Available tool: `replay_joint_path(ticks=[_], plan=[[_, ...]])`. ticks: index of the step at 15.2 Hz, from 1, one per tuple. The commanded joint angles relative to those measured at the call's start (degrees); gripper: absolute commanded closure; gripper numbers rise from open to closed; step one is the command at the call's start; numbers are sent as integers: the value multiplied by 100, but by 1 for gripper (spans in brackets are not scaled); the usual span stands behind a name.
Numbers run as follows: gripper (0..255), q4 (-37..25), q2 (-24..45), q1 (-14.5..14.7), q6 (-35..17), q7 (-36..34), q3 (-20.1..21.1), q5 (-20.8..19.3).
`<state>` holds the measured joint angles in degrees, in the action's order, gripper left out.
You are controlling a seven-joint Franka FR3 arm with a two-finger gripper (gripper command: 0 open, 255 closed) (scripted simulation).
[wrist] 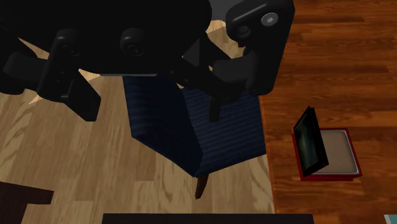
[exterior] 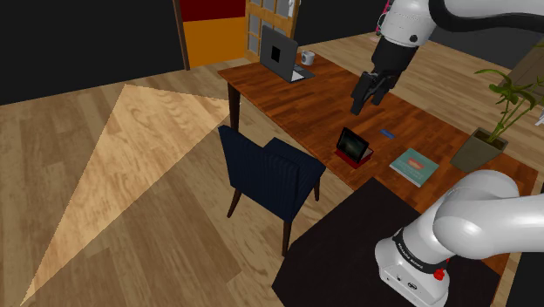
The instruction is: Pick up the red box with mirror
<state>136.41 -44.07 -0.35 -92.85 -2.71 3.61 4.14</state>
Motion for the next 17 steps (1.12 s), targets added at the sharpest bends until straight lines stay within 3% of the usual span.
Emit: replay_joint_path(ticks=[1,9,17], plan=[[0,0,0,0,0,0,0,0],[0,564,741,-309,-1201,674,-522,-487],[0,664,1943,-614,-2449,1281,-1044,-884]])
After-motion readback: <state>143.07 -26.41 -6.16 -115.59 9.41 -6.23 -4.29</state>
